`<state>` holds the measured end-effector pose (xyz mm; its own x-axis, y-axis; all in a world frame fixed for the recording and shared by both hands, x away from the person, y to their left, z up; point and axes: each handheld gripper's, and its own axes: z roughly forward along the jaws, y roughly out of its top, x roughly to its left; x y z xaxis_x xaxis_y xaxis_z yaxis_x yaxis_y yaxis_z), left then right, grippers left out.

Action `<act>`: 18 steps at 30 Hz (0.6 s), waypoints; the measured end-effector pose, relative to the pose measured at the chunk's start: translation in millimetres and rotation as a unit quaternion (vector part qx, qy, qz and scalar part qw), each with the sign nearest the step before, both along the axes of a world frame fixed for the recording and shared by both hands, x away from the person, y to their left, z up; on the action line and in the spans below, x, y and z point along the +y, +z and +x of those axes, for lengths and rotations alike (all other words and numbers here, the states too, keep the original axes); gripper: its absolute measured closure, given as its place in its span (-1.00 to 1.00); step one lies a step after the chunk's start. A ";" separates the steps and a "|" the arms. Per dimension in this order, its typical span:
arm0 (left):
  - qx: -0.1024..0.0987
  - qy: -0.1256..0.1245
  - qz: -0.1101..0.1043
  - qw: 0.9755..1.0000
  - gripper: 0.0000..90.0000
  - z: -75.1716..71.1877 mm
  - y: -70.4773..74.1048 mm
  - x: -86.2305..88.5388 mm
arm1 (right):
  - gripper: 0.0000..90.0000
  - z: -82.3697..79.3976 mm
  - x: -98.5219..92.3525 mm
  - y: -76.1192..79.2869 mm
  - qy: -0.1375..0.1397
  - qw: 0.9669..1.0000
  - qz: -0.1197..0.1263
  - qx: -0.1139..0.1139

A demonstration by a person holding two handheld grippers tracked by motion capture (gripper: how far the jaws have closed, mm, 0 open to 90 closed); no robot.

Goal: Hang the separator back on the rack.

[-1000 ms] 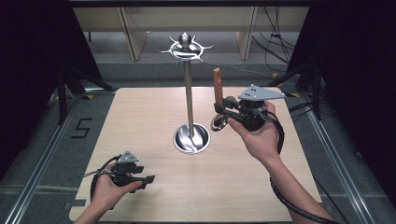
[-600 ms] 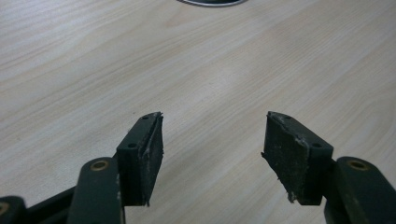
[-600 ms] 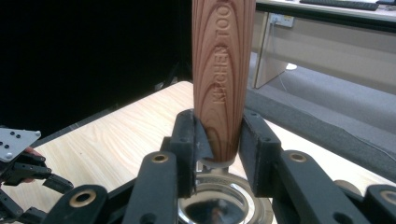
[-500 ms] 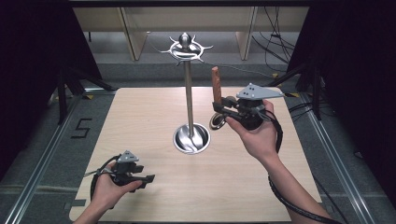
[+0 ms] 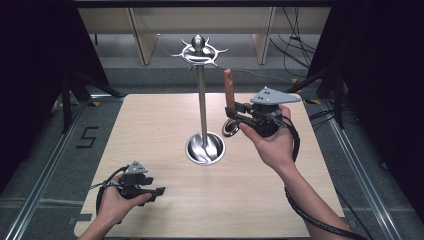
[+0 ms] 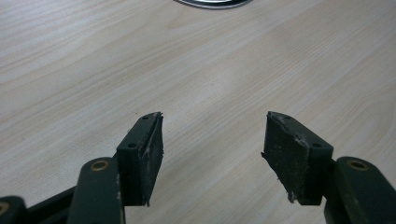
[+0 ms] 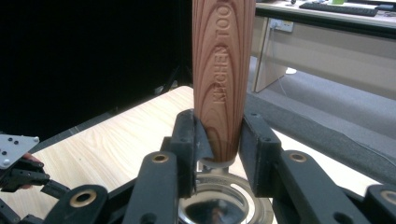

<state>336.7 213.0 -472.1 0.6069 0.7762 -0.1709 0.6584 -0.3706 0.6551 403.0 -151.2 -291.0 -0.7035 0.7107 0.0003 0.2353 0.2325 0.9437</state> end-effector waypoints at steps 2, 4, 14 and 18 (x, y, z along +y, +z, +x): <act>-0.001 0.000 0.001 1.000 -0.18 -0.2 0.0 -0.1 | 0.55 0.8 0.7 1.5 0.002 1.000 0.001 -0.003; -0.001 -0.001 -0.001 1.000 -0.18 -0.5 0.1 -0.1 | 0.55 2.7 1.7 2.7 0.001 1.000 0.001 -0.007; -0.002 0.001 0.002 1.000 -0.18 -0.3 -0.1 0.0 | 0.55 4.5 5.1 4.6 0.001 1.000 0.002 -0.001; -0.002 0.003 0.006 1.000 -0.18 0.2 -0.7 -0.1 | 0.55 5.2 5.7 6.6 0.005 1.000 0.001 -0.008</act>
<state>336.9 213.0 -472.8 0.6035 0.7816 -0.1580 0.6572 -0.3753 0.6536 408.2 -145.5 -284.4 -0.7102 0.7040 -0.0091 0.2185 0.2326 0.9477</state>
